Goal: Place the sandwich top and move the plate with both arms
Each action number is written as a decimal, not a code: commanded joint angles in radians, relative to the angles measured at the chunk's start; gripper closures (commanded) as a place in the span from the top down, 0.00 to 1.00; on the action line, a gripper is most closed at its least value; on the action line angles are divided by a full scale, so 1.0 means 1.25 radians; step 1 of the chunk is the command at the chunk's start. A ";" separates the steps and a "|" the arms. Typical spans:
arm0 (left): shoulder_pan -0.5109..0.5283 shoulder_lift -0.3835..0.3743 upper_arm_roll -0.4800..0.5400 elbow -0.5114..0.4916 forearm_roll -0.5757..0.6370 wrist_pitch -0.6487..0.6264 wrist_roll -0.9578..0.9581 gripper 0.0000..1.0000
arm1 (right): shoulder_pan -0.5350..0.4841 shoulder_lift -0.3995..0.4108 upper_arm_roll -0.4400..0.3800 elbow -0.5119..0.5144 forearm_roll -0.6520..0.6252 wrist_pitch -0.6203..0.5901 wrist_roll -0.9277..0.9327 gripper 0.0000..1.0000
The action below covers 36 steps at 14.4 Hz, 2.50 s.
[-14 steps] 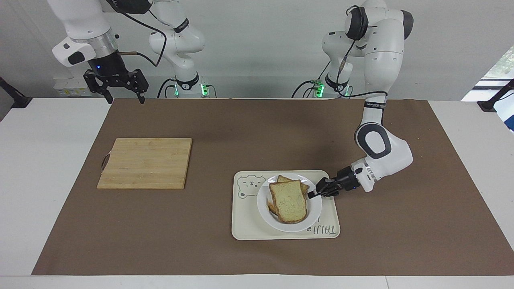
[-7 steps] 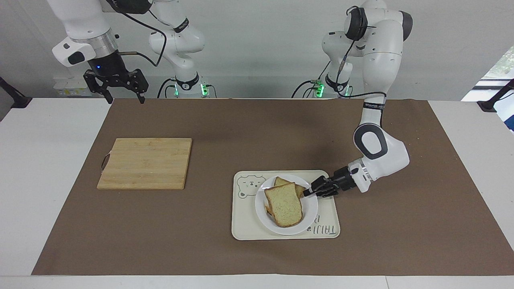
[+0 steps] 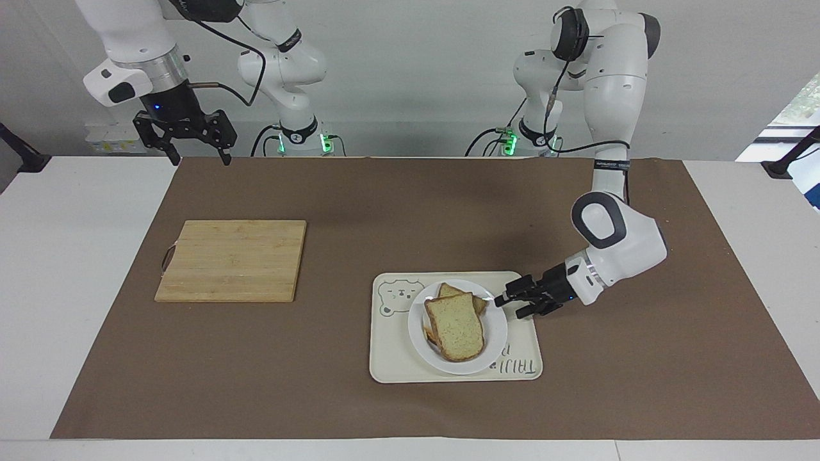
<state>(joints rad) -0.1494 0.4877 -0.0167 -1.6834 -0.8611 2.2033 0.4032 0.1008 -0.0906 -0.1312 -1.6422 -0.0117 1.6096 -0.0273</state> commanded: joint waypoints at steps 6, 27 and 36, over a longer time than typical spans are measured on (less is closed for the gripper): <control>0.012 -0.234 0.070 0.035 0.498 -0.169 -0.131 1.00 | -0.003 0.010 0.001 0.020 0.012 -0.020 -0.015 1.00; 0.066 -0.432 0.069 0.208 0.681 -0.677 -0.130 1.00 | -0.003 0.010 0.001 0.020 0.012 -0.020 -0.015 1.00; 0.073 -0.461 0.069 0.166 0.683 -0.672 -0.135 1.00 | -0.003 0.010 0.001 0.020 0.012 -0.020 -0.015 1.00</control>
<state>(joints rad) -0.0633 -0.0612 0.0739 -1.4404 -0.0260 1.3520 0.2449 0.1008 -0.0906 -0.1312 -1.6420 -0.0117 1.6096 -0.0273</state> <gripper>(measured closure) 0.000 0.000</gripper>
